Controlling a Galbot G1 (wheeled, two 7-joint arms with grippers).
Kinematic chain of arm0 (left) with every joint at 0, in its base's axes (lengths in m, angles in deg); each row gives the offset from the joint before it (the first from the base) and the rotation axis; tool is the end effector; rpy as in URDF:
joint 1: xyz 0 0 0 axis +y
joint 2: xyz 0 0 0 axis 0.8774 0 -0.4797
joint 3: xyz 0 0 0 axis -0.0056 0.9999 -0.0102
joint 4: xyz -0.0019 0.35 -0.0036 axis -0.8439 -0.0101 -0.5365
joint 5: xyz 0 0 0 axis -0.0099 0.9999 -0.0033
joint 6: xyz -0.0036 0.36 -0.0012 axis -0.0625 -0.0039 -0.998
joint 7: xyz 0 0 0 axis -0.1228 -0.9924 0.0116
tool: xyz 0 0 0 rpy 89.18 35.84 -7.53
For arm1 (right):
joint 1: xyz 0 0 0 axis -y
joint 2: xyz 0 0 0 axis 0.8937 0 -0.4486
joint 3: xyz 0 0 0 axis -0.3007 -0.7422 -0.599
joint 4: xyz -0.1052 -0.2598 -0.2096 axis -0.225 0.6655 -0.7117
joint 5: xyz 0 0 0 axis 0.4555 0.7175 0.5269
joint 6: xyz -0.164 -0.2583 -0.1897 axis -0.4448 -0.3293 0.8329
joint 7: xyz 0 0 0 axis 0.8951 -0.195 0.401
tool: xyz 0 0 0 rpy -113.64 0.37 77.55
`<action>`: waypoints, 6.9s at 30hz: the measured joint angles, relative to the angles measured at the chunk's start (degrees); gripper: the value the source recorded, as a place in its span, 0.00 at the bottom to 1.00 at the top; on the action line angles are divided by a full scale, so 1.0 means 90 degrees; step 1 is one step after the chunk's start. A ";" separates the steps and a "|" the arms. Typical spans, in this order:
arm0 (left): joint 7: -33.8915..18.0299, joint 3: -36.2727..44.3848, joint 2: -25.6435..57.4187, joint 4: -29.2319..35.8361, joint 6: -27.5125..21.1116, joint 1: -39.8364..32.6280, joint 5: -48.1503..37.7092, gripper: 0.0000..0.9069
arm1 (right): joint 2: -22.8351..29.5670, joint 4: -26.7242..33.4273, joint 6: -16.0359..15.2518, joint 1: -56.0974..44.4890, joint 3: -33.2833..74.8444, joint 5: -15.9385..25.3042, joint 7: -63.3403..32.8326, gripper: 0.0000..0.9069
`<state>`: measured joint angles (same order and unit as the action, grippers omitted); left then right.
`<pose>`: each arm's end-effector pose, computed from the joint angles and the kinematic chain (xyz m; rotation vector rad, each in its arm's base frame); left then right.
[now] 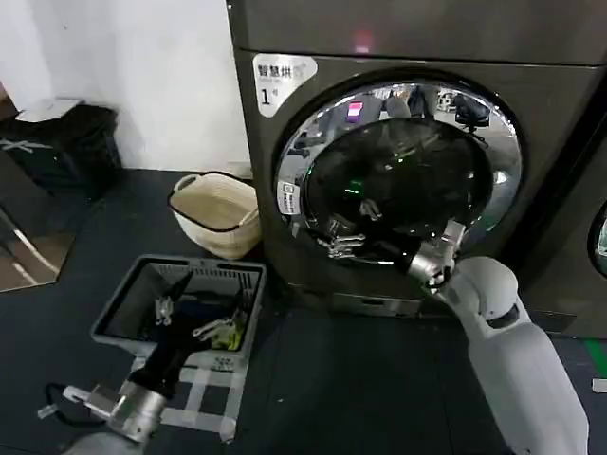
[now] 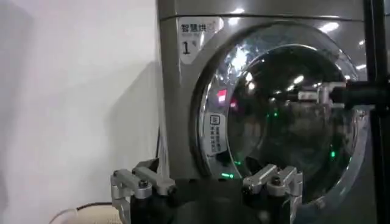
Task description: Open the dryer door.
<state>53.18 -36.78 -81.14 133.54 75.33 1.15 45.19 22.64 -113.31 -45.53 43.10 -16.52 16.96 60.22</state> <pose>0.1774 0.0506 -0.2146 0.5340 2.9840 0.0984 0.4064 -0.0603 -0.1576 -1.2847 2.7392 -0.0786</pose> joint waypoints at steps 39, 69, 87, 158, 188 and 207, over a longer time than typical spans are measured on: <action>0.0237 -0.0031 -0.0019 0.0049 0.0003 -0.0016 0.0069 1.00 | 0.0539 0.1157 0.0404 0.1047 -0.1035 0.0357 0.0251 1.00; 0.0250 -0.0092 0.0045 0.0238 -0.0074 -0.0007 -0.0004 1.00 | 0.1022 0.1819 0.0234 0.1457 -0.1351 0.0731 -0.0513 1.00; 0.0249 -0.0066 0.0061 0.0343 -0.0109 0.0031 -0.0060 1.00 | 0.1028 0.1799 -0.0049 0.1467 -0.1374 0.0538 -0.0578 1.00; 0.0161 -0.0432 0.0168 0.0578 -0.0485 -0.0038 -0.0477 1.00 | -0.0065 0.1339 -0.0050 0.1015 -0.0946 0.0008 0.2538 1.00; -0.0289 -0.0568 0.0322 0.0677 -0.1065 -0.0166 -0.0800 1.00 | -0.0511 0.1516 0.0716 0.0745 -0.0718 0.0029 0.4505 1.00; -0.0557 -0.0856 0.1188 0.0094 -0.1013 -0.0686 -0.1868 1.00 | -0.0861 0.1240 0.0881 0.0224 -0.0472 -0.0023 0.5399 1.00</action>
<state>48.16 -44.48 -70.45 134.39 66.21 -5.02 28.37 14.89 -102.15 -37.60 45.11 -20.77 16.76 108.81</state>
